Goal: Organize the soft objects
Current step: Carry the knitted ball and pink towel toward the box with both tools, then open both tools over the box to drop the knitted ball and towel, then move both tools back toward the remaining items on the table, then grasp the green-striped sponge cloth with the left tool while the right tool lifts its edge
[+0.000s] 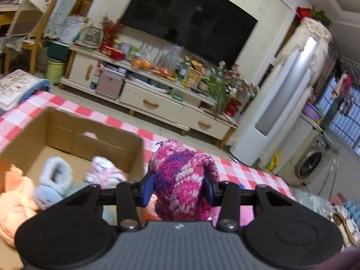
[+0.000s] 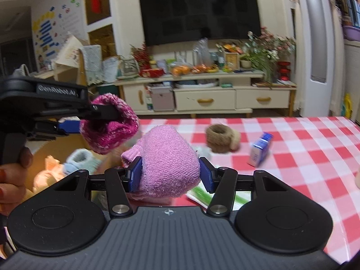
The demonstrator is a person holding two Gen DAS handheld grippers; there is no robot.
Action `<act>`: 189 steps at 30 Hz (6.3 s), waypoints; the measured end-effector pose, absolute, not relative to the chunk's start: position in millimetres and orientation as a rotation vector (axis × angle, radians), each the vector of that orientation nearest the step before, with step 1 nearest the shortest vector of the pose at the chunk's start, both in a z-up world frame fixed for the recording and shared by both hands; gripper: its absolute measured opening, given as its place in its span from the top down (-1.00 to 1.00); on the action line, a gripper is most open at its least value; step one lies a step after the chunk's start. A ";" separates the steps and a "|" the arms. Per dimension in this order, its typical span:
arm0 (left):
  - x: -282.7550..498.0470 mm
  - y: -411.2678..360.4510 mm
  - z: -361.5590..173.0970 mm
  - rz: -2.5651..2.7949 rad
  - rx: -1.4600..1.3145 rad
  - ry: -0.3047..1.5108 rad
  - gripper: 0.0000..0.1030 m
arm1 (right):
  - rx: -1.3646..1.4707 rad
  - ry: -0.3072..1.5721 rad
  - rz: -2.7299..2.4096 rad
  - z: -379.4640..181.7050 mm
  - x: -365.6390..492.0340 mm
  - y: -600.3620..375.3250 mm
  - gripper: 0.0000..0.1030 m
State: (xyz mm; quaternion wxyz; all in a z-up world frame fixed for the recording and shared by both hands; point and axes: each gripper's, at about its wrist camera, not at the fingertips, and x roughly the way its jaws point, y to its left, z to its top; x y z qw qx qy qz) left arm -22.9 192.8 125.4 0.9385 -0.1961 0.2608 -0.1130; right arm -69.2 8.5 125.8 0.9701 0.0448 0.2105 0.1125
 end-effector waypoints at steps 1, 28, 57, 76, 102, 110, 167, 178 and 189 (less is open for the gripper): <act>-22.3 198.3 125.9 -0.218 -0.407 0.529 0.16 | 0.089 0.421 0.241 128.0 -67.2 14.1 -0.29; 1.7 273.6 109.1 0.039 -0.388 0.554 -0.07 | -0.007 0.468 0.468 123.5 -41.9 100.8 -0.41; -11.3 219.7 123.8 0.033 -0.257 0.529 -0.92 | 0.132 0.416 0.322 119.3 -69.1 39.0 -1.00; -15.2 183.2 126.4 0.001 -0.221 0.531 -0.98 | 0.252 0.385 0.218 112.0 -69.8 0.3 -1.00; -24.1 127.5 118.9 -0.085 -0.104 0.554 -0.98 | 0.261 0.351 0.100 101.0 -88.5 -38.0 -1.00; -26.1 112.8 115.9 -0.109 -0.074 0.562 -0.98 | 0.224 0.346 0.043 95.4 -94.2 -56.4 -1.00; -17.6 -5.0 43.5 -0.259 -0.053 0.810 -0.98 | 0.508 0.692 0.414 44.9 45.8 -148.7 -1.00; -17.8 -13.2 32.3 -0.300 -0.012 0.816 -0.98 | 0.745 0.878 0.551 18.4 43.8 -151.9 -1.00; -27.5 -24.3 28.9 -0.291 0.135 0.788 -0.98 | 1.051 0.928 0.774 18.6 40.5 -149.9 -1.00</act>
